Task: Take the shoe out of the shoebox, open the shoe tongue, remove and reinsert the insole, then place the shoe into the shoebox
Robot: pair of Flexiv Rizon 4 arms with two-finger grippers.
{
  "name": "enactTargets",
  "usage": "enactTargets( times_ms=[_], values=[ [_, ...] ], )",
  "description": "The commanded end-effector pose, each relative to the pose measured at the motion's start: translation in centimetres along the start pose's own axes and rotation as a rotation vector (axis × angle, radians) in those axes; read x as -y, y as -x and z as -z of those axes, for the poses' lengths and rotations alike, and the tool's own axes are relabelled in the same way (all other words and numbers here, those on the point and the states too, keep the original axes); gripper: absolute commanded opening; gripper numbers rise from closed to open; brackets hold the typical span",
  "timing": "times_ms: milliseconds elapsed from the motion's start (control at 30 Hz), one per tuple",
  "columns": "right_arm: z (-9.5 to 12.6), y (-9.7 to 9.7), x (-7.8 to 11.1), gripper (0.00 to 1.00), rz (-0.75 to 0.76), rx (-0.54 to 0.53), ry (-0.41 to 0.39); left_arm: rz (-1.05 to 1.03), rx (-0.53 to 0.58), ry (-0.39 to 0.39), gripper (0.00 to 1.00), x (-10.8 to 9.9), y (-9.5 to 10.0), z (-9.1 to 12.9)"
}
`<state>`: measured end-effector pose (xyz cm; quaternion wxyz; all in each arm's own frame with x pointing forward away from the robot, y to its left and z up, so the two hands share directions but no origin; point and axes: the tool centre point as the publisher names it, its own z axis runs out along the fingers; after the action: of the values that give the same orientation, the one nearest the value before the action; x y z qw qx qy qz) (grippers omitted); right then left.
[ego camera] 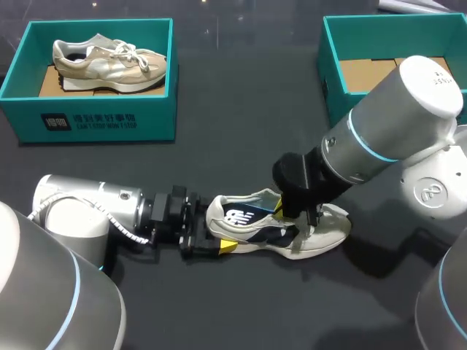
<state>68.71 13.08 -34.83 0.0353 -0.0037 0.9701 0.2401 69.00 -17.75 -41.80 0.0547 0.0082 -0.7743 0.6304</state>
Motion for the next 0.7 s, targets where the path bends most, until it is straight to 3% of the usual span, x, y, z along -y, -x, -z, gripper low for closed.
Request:
enactTargets(
  times_ms=[33,333,567,700],
  values=[
    [1.3,-0.2,1.1,0.0,0.0,0.004,0.07,0.0,0.002,0.002,0.0,-0.4,0.0,0.0],
    [1.9,-0.1,1.4,0.0,0.046,0.0,0.158,0.0,0.002,0.002,0.0,-0.4,0.0,0.0],
    [1.7,0.2,-0.5,0.0,0.105,-0.03,0.094,0.0,0.002,0.002,0.0,-0.4,0.0,0.0],
    [1.4,0.3,-1.7,0.0,0.095,-0.056,-0.013,0.0,0.002,0.002,0.0,-0.4,0.0,0.0]
  ],
)
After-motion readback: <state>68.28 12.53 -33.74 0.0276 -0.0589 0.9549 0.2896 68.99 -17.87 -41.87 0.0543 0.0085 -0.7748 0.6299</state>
